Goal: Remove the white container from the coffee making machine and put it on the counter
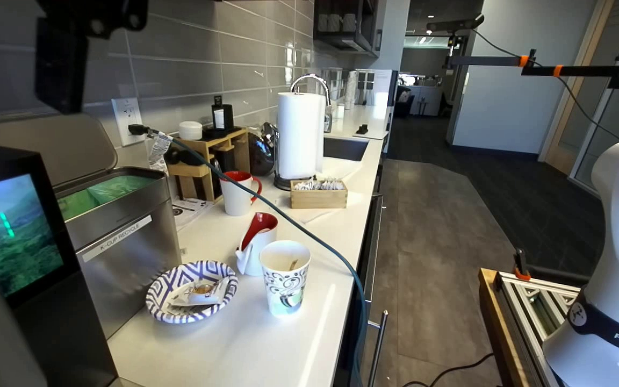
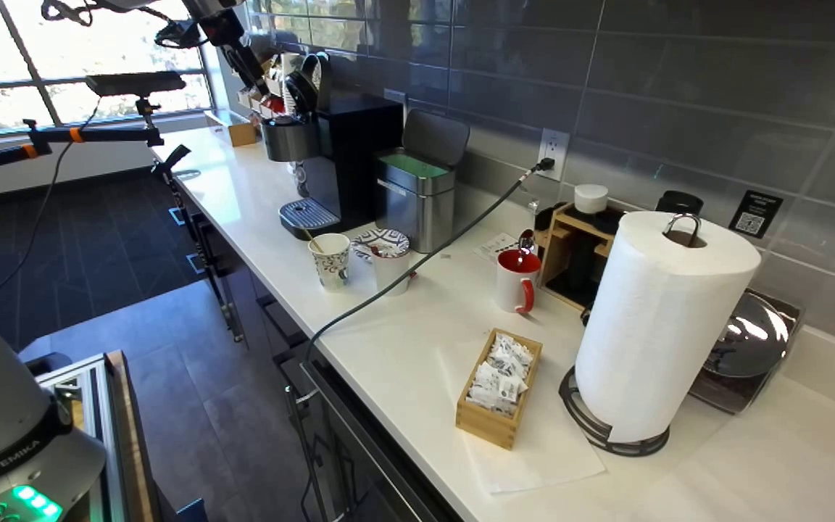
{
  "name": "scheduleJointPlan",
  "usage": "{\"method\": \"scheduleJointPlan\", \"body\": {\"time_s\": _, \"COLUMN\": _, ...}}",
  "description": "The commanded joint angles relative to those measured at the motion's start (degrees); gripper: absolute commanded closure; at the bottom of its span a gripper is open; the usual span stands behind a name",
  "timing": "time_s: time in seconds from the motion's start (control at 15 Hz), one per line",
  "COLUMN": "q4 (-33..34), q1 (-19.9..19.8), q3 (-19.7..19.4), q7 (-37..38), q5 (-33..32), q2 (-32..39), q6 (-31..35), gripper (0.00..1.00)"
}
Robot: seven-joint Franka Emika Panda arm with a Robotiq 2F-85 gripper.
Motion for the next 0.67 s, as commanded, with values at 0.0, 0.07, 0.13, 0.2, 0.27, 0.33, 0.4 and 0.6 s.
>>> {"method": "scheduleJointPlan", "body": {"time_s": 0.0, "q4": 1.3, "q1": 4.2, "q3": -3.7, "q7": 0.7, "q5": 0.3, "q2": 0.7, "q6": 0.2, "gripper": 0.00}}
{"method": "scheduleJointPlan", "body": {"time_s": 0.07, "q4": 1.9, "q1": 4.9, "q3": -4.1, "q7": 1.2, "q5": 0.4, "q2": 1.1, "q6": 0.4, "gripper": 0.00}}
{"method": "scheduleJointPlan", "body": {"time_s": 0.13, "q4": 2.4, "q1": 5.3, "q3": -4.3, "q7": 1.6, "q5": 0.4, "q2": 1.4, "q6": 0.4, "gripper": 0.00}}
{"method": "scheduleJointPlan", "body": {"time_s": 0.2, "q4": 2.7, "q1": 5.5, "q3": -4.4, "q7": 1.7, "q5": 0.4, "q2": 1.5, "q6": 0.4, "gripper": 0.00}}
{"method": "scheduleJointPlan", "body": {"time_s": 0.27, "q4": 2.9, "q1": 5.5, "q3": -4.5, "q7": 1.7, "q5": 0.4, "q2": 1.6, "q6": 0.4, "gripper": 0.00}}
{"method": "scheduleJointPlan", "body": {"time_s": 0.33, "q4": 2.9, "q1": 5.5, "q3": -4.6, "q7": 1.7, "q5": 0.4, "q2": 1.7, "q6": 0.4, "gripper": 0.00}}
{"method": "scheduleJointPlan", "body": {"time_s": 0.4, "q4": 3.0, "q1": 5.5, "q3": -4.6, "q7": 1.7, "q5": 0.4, "q2": 1.7, "q6": 0.4, "gripper": 0.00}}
{"method": "scheduleJointPlan", "body": {"time_s": 0.6, "q4": 3.0, "q1": 5.5, "q3": -4.6, "q7": 1.7, "q5": 0.4, "q2": 1.7, "q6": 0.4, "gripper": 0.00}}
